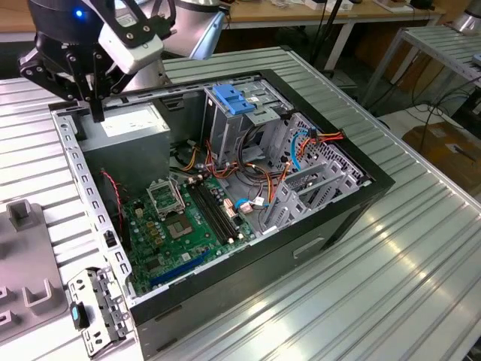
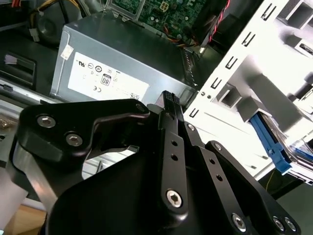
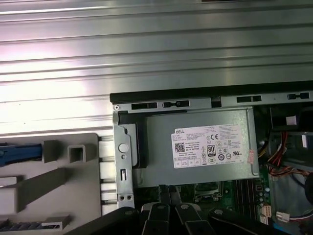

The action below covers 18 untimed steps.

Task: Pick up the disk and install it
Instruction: 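Reach for the disk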

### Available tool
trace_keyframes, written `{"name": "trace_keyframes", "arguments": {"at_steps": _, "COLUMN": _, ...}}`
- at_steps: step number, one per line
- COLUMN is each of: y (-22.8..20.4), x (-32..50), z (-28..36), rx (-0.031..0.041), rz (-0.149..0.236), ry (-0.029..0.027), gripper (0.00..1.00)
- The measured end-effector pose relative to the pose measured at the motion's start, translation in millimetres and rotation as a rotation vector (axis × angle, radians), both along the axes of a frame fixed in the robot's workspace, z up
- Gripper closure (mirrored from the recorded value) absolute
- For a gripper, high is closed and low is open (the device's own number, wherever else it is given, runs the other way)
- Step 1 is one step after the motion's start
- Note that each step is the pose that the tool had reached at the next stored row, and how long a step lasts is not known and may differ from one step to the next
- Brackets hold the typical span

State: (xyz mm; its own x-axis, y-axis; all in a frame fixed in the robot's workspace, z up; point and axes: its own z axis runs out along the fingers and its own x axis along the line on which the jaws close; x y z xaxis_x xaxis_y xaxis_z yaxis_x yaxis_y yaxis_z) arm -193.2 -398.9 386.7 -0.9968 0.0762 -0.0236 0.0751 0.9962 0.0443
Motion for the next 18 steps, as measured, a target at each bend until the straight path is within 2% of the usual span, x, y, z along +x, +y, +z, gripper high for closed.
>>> {"name": "trace_keyframes", "arguments": {"at_steps": 5, "y": 0.0, "x": -10.8, "z": -1.7, "rx": 0.0000, "rz": 0.000, "ry": 0.0016, "gripper": 0.89}}
{"name": "trace_keyframes", "arguments": {"at_steps": 18, "y": 0.0, "x": -29.5, "z": -4.7, "rx": -0.0001, "rz": 0.000, "ry": 0.0036, "gripper": 0.89}}
